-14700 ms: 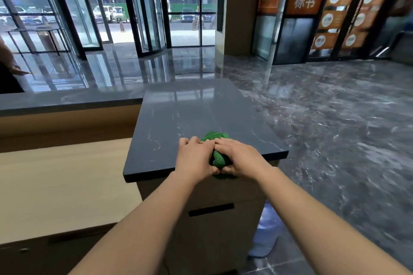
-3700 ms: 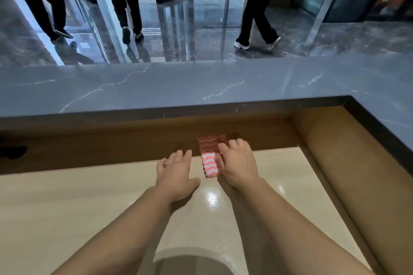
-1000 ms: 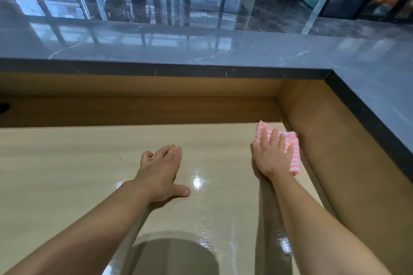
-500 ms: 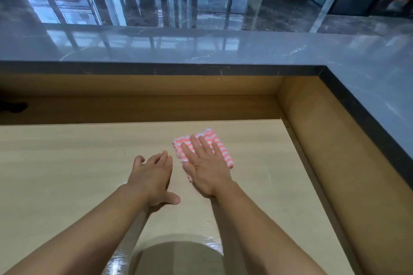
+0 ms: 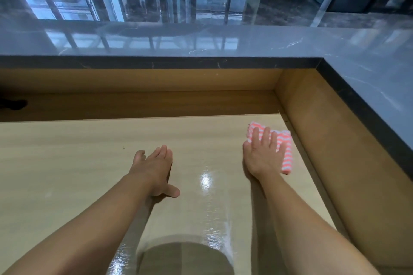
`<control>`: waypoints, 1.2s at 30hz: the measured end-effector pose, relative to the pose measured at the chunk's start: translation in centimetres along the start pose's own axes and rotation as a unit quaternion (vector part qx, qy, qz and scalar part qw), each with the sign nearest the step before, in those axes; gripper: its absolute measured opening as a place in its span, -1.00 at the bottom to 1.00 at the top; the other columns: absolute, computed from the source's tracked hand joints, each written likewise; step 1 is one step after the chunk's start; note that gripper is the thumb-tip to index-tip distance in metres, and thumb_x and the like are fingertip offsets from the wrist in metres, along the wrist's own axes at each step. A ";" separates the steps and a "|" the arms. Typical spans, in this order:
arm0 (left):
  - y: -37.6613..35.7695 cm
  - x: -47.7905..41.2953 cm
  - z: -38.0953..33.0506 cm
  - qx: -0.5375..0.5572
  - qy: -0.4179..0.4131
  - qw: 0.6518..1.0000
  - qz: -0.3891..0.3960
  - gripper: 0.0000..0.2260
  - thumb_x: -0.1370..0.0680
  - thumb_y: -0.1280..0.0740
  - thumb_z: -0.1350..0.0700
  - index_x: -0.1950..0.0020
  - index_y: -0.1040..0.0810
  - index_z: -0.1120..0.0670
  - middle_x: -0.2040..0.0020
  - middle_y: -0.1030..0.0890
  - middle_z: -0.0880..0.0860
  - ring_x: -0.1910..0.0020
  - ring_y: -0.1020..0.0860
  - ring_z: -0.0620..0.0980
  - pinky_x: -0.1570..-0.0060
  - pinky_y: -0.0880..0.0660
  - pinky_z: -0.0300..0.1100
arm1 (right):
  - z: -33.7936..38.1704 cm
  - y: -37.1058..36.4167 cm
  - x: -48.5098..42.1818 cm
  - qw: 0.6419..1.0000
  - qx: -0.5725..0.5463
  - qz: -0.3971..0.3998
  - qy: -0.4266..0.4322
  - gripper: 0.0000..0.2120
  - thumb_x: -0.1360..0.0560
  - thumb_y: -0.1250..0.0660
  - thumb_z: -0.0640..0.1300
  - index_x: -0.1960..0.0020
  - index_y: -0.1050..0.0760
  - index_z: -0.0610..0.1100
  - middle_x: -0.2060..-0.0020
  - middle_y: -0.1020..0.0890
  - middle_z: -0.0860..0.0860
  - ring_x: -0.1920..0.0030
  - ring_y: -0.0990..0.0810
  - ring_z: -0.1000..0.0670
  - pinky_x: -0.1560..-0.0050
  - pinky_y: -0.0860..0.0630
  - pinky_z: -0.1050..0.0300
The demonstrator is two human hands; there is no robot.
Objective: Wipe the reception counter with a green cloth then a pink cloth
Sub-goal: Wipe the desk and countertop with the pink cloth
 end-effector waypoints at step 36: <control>-1.4 6.9 -1.2 0.023 -0.044 0.997 -0.058 -0.22 -0.51 -0.24 -0.27 -0.57 0.00 0.06 -0.60 0.03 0.01 -0.56 0.05 -0.11 -0.46 0.15 0.07 | 12.2 -4.7 12.1 0.982 0.001 0.044 0.186 -0.46 -0.66 0.21 0.11 -0.57 0.30 0.04 -0.54 0.32 -0.01 -0.51 0.41 -0.05 -0.47 0.42 -0.08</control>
Point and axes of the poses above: each hand's wrist, its own x-axis away from the middle knuckle, its own y-axis out of the back of the hand, z = x × y, the point moved 8 cm from there along -x, towards the middle knuckle
